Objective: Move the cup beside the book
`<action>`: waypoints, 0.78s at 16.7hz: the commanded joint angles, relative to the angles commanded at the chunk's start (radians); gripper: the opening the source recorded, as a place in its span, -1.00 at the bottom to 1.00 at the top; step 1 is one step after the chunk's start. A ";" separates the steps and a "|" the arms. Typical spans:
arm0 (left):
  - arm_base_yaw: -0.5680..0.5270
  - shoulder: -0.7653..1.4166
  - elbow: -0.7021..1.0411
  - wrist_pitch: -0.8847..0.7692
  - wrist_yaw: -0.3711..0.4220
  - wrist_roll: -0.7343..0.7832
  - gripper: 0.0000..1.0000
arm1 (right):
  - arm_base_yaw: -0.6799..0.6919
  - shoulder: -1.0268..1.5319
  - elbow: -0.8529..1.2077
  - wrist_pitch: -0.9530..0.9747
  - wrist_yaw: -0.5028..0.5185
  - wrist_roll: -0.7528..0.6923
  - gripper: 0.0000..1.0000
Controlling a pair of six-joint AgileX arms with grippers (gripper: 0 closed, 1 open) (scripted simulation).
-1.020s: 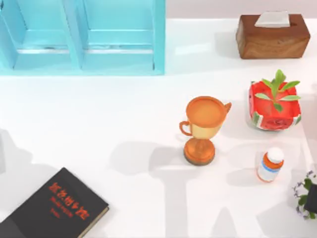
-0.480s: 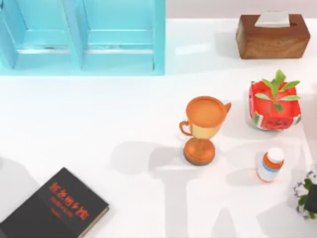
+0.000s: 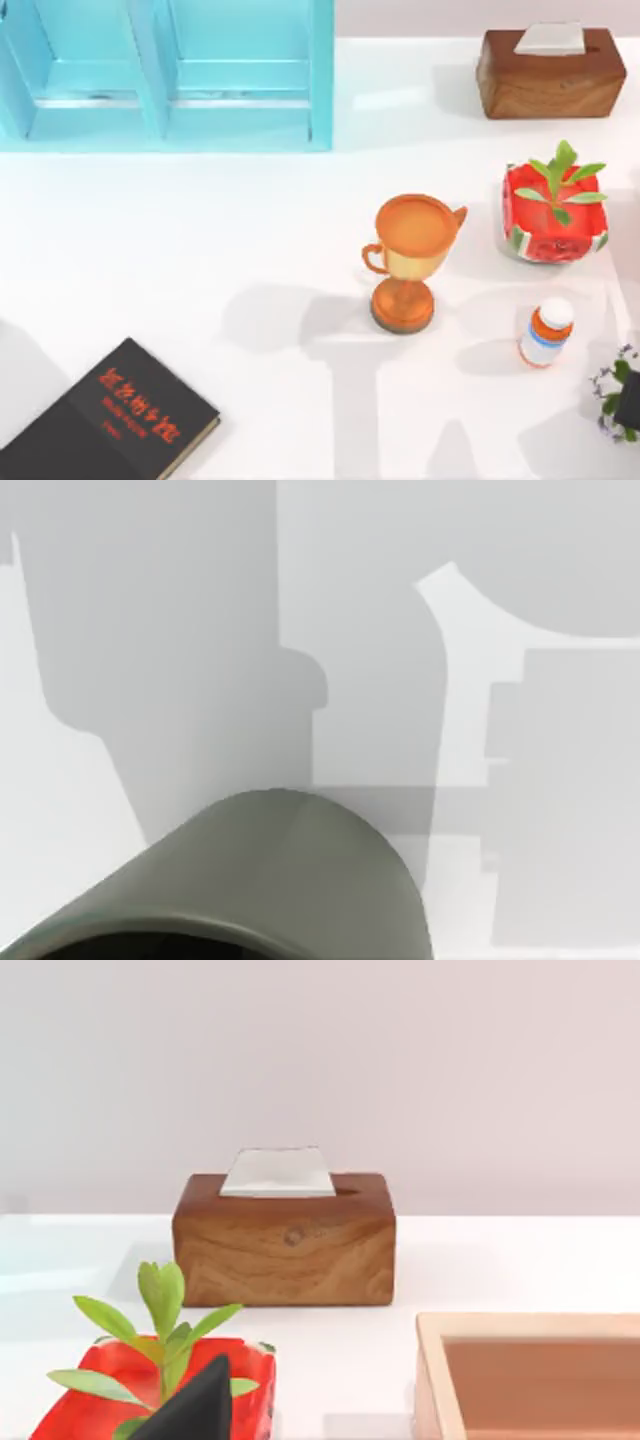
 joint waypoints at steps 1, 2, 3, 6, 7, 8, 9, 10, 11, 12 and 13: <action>0.000 0.000 0.000 0.000 0.000 0.000 0.55 | 0.000 0.000 0.000 0.000 0.000 0.000 1.00; 0.000 0.000 0.000 0.000 0.000 0.000 0.40 | 0.000 0.000 0.000 0.000 0.000 0.000 1.00; 0.000 0.000 0.000 0.000 0.000 0.000 0.25 | 0.000 0.000 0.000 0.000 0.000 0.000 1.00; 0.000 0.000 0.000 0.000 0.000 0.000 -0.21 | 0.000 0.000 0.000 0.000 0.000 0.000 1.00; 0.000 0.000 0.000 0.000 0.000 0.000 -0.36 | 0.000 0.000 0.000 0.000 0.000 0.000 1.00; 0.000 0.000 0.000 0.000 0.000 0.000 -0.51 | 0.000 0.000 0.000 0.000 0.000 0.000 1.00; 0.000 0.000 0.000 0.000 0.000 0.000 -0.66 | 0.000 0.000 0.000 0.000 0.000 0.000 1.00; 0.000 0.000 0.000 0.000 0.000 0.000 -0.81 | 0.000 0.000 0.000 0.000 0.000 0.000 1.00; 0.000 0.000 0.000 0.000 0.000 0.000 -0.96 | 0.000 0.000 0.000 0.000 0.000 0.000 1.00; 0.000 0.000 0.000 0.000 0.000 0.000 -1.00 | 0.000 0.000 0.000 0.000 0.000 0.000 1.00; 0.000 0.000 0.000 0.000 0.000 0.000 -1.00 | 0.000 0.000 0.000 0.000 0.000 0.000 1.00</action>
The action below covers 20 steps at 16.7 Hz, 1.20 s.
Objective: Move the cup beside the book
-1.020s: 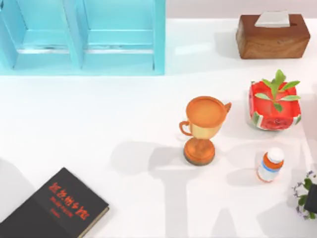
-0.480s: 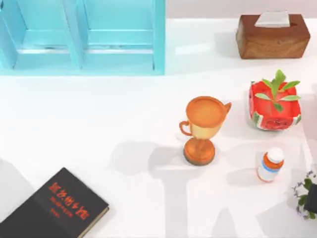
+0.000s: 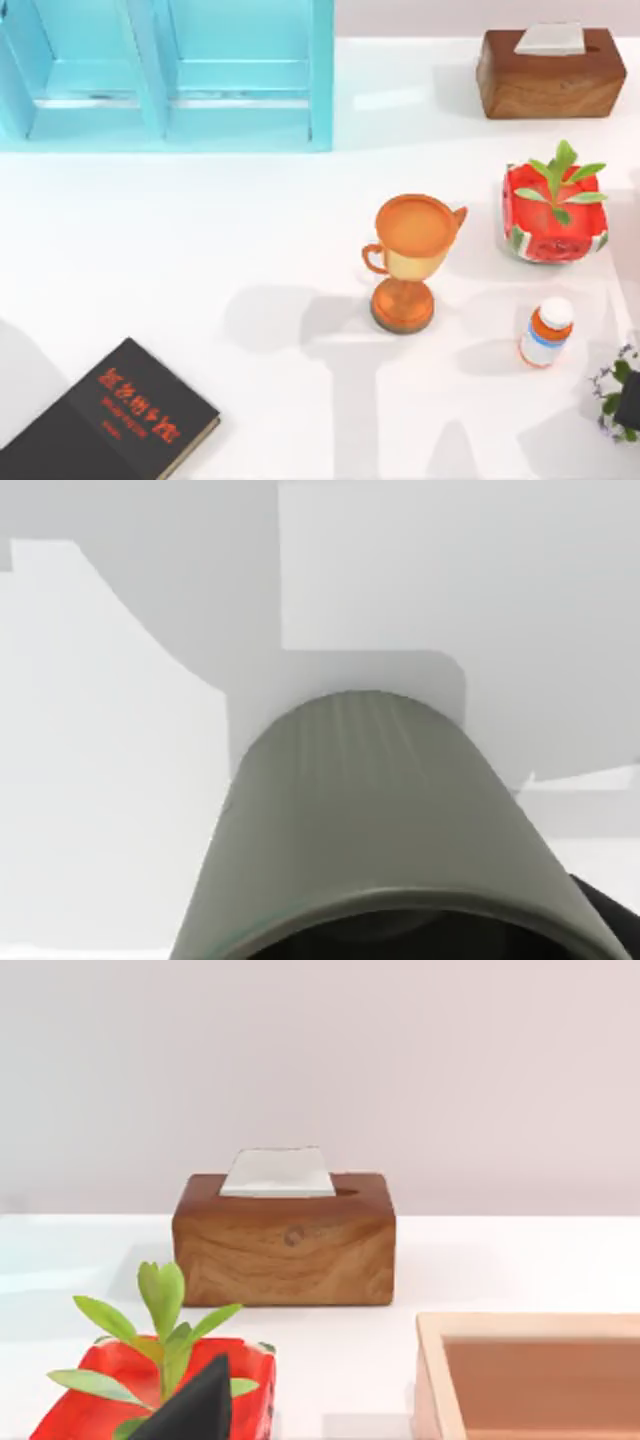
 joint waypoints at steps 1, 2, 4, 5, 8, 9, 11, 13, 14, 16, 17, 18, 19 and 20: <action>0.000 0.000 0.000 0.000 0.000 0.000 -1.00 | 0.000 0.000 0.000 0.000 0.000 0.000 1.00; 0.000 0.000 0.000 0.000 0.000 0.000 -1.00 | 0.000 0.000 0.000 0.000 0.000 0.000 1.00; 0.000 0.000 0.000 0.000 0.000 0.000 -1.00 | 0.000 0.000 0.000 0.000 0.000 0.000 1.00; 0.000 0.000 0.000 0.000 0.000 0.000 -1.00 | 0.000 0.000 0.000 0.000 0.000 0.000 1.00; -0.002 -0.002 0.003 -0.004 0.000 0.001 -1.00 | 0.000 0.000 0.000 0.000 0.000 0.000 1.00; -0.003 -0.006 0.014 -0.017 0.000 0.003 -1.00 | 0.000 0.000 0.000 0.000 0.000 0.000 1.00; -0.006 -0.018 0.048 -0.069 0.001 0.006 -1.00 | 0.000 0.000 0.000 0.000 0.000 0.000 1.00; -0.004 -0.036 0.088 -0.131 0.000 0.003 -1.00 | 0.000 0.000 0.000 0.000 0.000 0.000 1.00; -0.004 -0.045 0.106 -0.157 0.000 0.001 -1.00 | 0.000 0.000 0.000 0.000 0.000 0.000 1.00; -0.003 -0.055 0.124 -0.178 0.000 -0.001 -1.00 | 0.000 0.000 0.000 0.000 0.000 0.000 1.00; -0.003 -0.055 0.124 -0.178 0.000 -0.001 -1.00 | 0.000 0.000 0.000 0.000 0.000 0.000 1.00; -0.003 -0.055 0.124 -0.178 0.000 -0.001 -1.00 | 0.000 0.000 0.000 0.000 0.000 0.000 1.00; -0.003 -0.051 0.121 -0.175 0.000 0.000 -1.00 | 0.000 0.000 0.000 0.000 0.000 0.000 1.00; -0.003 -0.051 0.121 -0.175 0.000 0.000 -1.00 | 0.000 0.000 0.000 0.000 0.000 0.000 1.00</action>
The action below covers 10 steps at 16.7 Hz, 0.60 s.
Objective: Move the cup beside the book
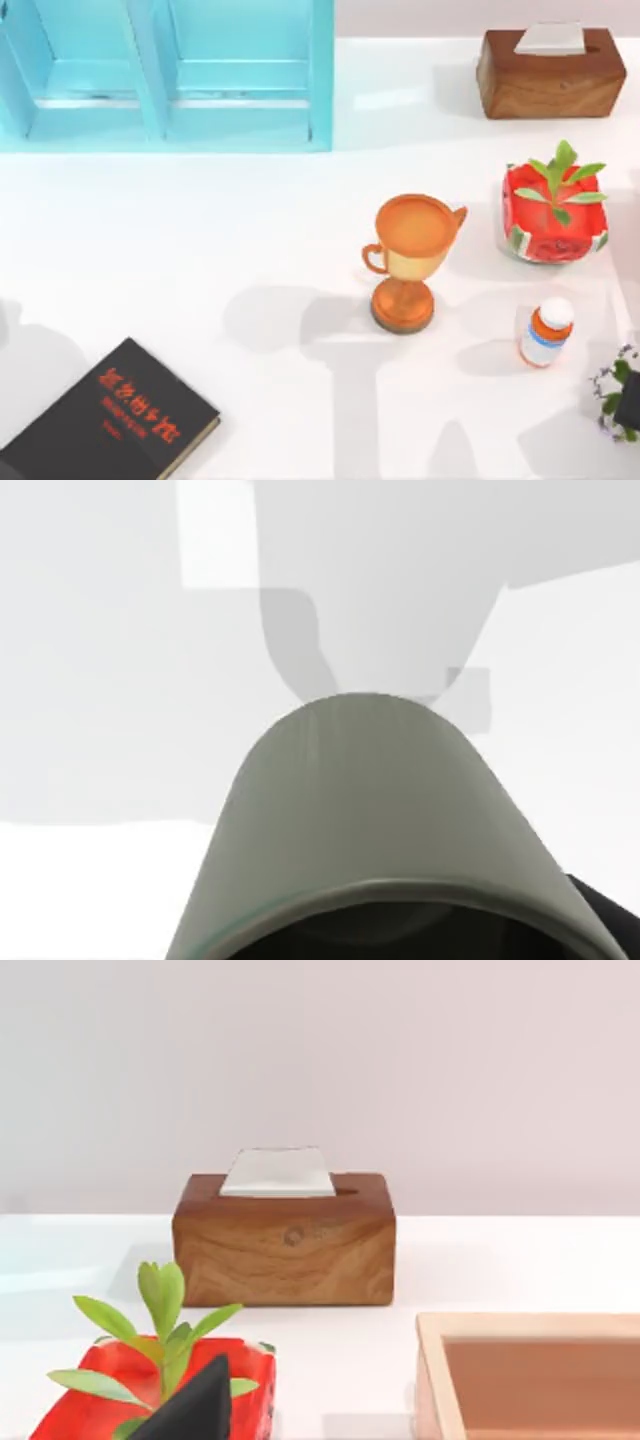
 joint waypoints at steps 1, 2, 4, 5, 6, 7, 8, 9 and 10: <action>-0.004 -0.002 -0.001 0.000 0.000 -0.010 -1.00 | 0.000 0.000 0.000 0.000 0.000 0.000 1.00; -0.012 -0.006 -0.003 -0.001 0.000 -0.029 -1.00 | 0.000 0.000 0.000 0.000 0.000 0.000 1.00; -0.043 -0.020 -0.010 -0.003 0.000 -0.099 -1.00 | 0.000 0.000 0.000 0.000 0.000 0.000 1.00; -0.064 -0.029 -0.015 -0.005 -0.001 -0.150 -1.00 | 0.000 0.000 0.000 0.000 0.000 0.000 1.00; -0.090 -0.040 -0.022 -0.008 -0.001 -0.210 -1.00 | 0.000 0.000 0.000 0.000 0.000 0.000 1.00; -0.121 -0.052 -0.031 -0.012 -0.002 -0.279 -1.00 | 0.000 0.000 0.000 0.000 0.000 0.000 1.00; -0.154 -0.066 -0.041 -0.016 -0.002 -0.354 -1.00 | 0.000 0.000 0.000 0.000 0.000 0.000 1.00; -0.191 -0.081 -0.055 -0.021 -0.002 -0.435 -1.00 | 0.000 0.000 0.000 0.000 0.000 0.000 1.00; -0.230 -0.097 -0.071 -0.026 -0.002 -0.523 -1.00 | 0.000 0.000 0.000 0.000 0.000 0.000 1.00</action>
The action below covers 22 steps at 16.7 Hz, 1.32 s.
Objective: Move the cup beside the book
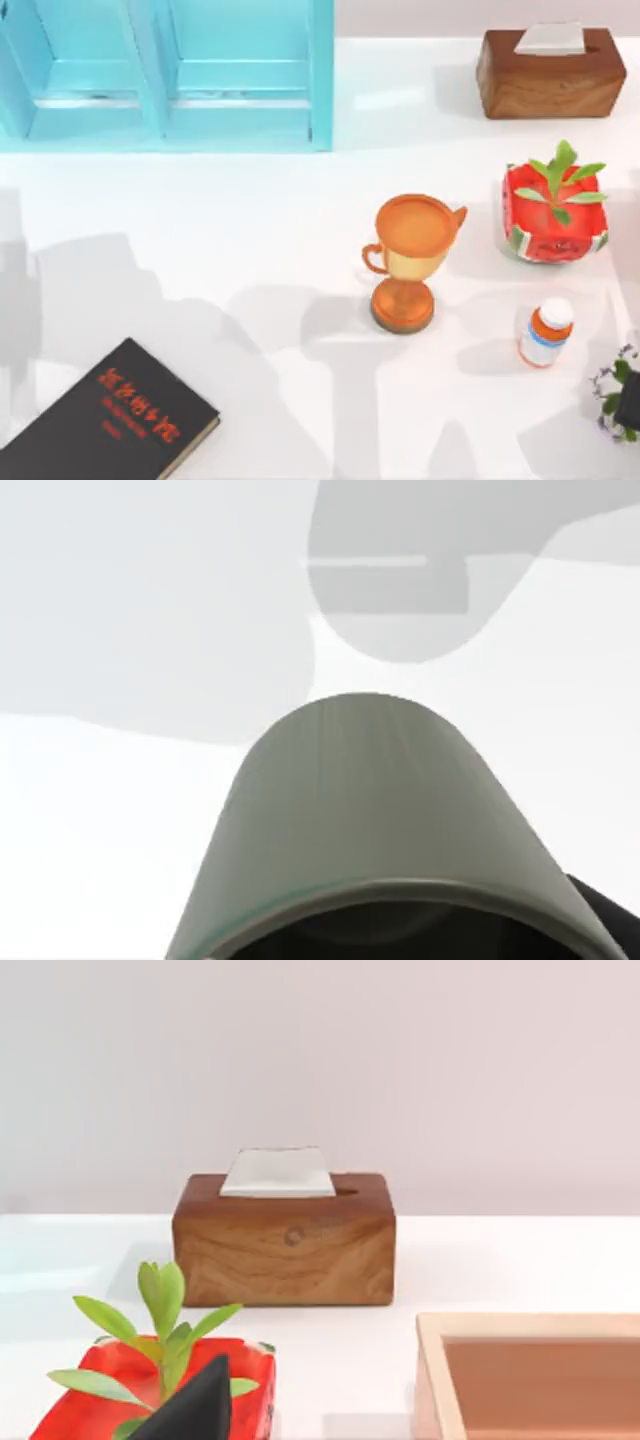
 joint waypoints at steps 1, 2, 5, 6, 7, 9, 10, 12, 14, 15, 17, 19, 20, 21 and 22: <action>-0.041 -0.017 -0.018 -0.006 0.000 -0.094 -1.00 | 0.000 0.000 0.000 0.000 0.000 0.000 1.00; -0.085 -0.034 -0.038 -0.013 0.001 -0.195 -1.00 | 0.000 0.000 0.000 0.000 0.000 0.000 1.00; -0.223 -0.090 -0.110 -0.036 0.008 -0.539 -1.00 | 0.000 0.000 0.000 0.000 0.000 0.000 1.00; -0.271 -0.111 -0.136 -0.043 0.011 -0.667 -1.00 | 0.000 0.000 0.000 0.000 0.000 0.000 1.00; -0.319 -0.133 -0.163 -0.050 0.014 -0.800 -1.00 | 0.000 0.000 0.000 0.000 0.000 0.000 1.00; -0.416 -0.181 -0.218 -0.060 0.020 -1.069 -1.00 | 0.000 0.000 0.000 0.000 0.000 0.000 1.00; -0.464 -0.206 -0.244 -0.063 0.023 -1.202 -1.00 | 0.000 0.000 0.000 0.000 0.000 0.000 1.00; -0.557 -0.261 -0.293 -0.065 0.026 -1.454 -1.00 | 0.000 0.000 0.000 0.000 0.000 0.000 1.00; -0.643 -0.319 -0.337 -0.062 0.026 -1.675 -1.00 | 0.000 0.000 0.000 0.000 0.000 0.000 1.00; -0.684 -0.347 -0.356 -0.058 0.025 -1.771 -1.00 | 0.000 0.000 0.000 0.000 0.000 0.000 1.00; -0.755 -0.402 -0.392 -0.049 0.020 -1.931 -1.00 | 0.000 0.000 0.000 0.000 0.000 0.000 1.00; -0.811 -0.447 -0.419 -0.040 0.013 -2.047 -1.00 | 0.000 0.000 0.000 0.000 0.000 0.000 1.00; -0.832 -0.465 -0.430 -0.036 0.010 -2.090 -1.00 | 0.000 0.000 0.000 0.000 0.000 0.000 1.00; -0.849 -0.479 -0.438 -0.033 0.007 -2.122 -1.00 | 0.000 0.000 0.000 0.000 0.000 0.000 1.00; -0.860 -0.488 -0.443 -0.031 0.005 -2.144 -1.00 | 0.000 0.000 0.000 0.000 0.000 0.000 1.00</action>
